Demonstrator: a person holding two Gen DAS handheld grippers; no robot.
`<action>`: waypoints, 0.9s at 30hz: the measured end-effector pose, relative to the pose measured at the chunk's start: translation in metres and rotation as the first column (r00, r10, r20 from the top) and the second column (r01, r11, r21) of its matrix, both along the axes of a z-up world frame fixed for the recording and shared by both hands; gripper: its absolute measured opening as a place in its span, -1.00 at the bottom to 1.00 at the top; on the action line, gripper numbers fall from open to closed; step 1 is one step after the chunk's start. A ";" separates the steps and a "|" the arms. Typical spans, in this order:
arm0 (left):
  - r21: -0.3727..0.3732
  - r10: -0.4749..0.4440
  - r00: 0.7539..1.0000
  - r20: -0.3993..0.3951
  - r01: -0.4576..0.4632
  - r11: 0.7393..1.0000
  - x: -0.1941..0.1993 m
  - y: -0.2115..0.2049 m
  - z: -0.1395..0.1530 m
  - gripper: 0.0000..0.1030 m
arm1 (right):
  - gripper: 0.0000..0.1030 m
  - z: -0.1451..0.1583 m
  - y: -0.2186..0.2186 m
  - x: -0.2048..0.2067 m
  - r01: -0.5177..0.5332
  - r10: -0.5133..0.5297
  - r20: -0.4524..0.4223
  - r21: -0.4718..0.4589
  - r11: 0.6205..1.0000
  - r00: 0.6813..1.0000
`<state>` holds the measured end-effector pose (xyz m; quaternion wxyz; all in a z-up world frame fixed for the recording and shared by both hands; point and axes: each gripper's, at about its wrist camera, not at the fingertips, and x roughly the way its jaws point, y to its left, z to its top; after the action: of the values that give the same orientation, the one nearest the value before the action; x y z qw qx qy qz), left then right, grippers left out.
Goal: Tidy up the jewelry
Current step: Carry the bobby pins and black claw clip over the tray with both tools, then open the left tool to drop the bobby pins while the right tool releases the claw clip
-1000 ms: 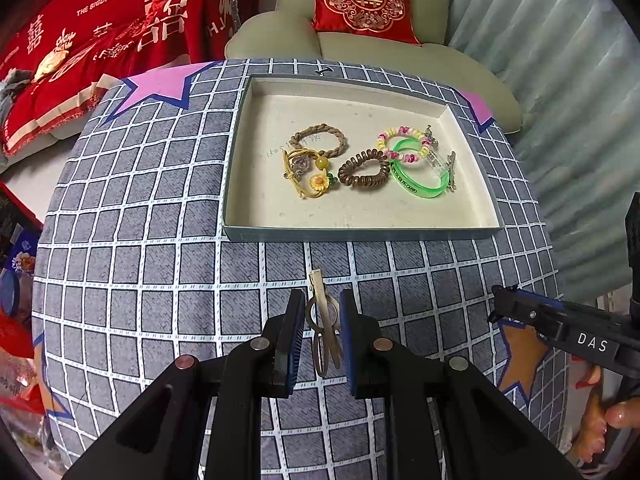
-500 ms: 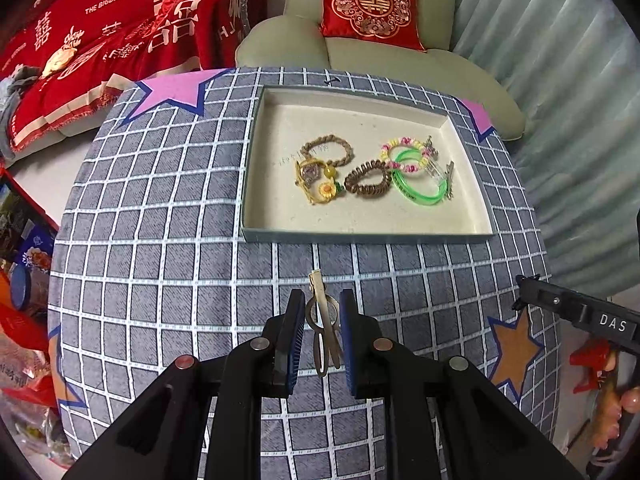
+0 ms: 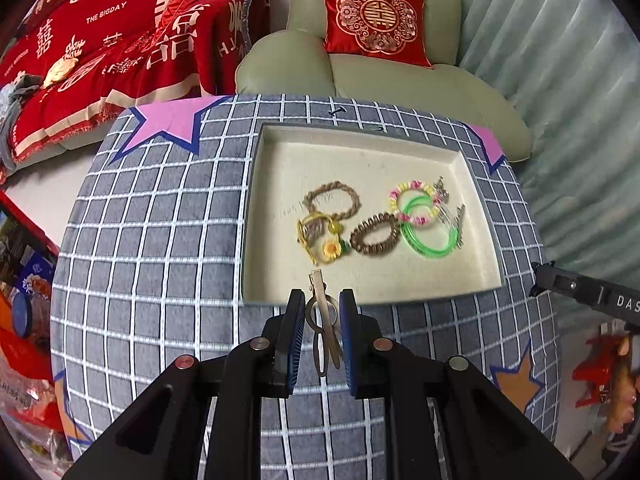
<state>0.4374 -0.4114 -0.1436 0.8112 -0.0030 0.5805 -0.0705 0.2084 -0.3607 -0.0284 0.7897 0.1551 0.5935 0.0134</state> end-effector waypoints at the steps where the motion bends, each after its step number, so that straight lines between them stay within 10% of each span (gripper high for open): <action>1: 0.002 -0.001 1.000 0.002 0.001 1.000 0.004 0.000 -0.001 -0.47 | -0.27 -0.001 -0.001 0.005 -0.001 0.001 0.002 0.001 1.000 1.000; 27: 0.107 0.011 1.000 -0.004 -0.011 0.994 0.060 -0.016 -0.078 -0.47 | -0.27 -0.075 0.002 0.059 -0.054 0.054 -0.038 -0.003 0.999 0.998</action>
<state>0.4974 -0.4272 -0.2211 0.8093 0.0370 0.5851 -0.0350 0.2673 -0.3586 -0.1037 0.7779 0.1375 0.6124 0.0306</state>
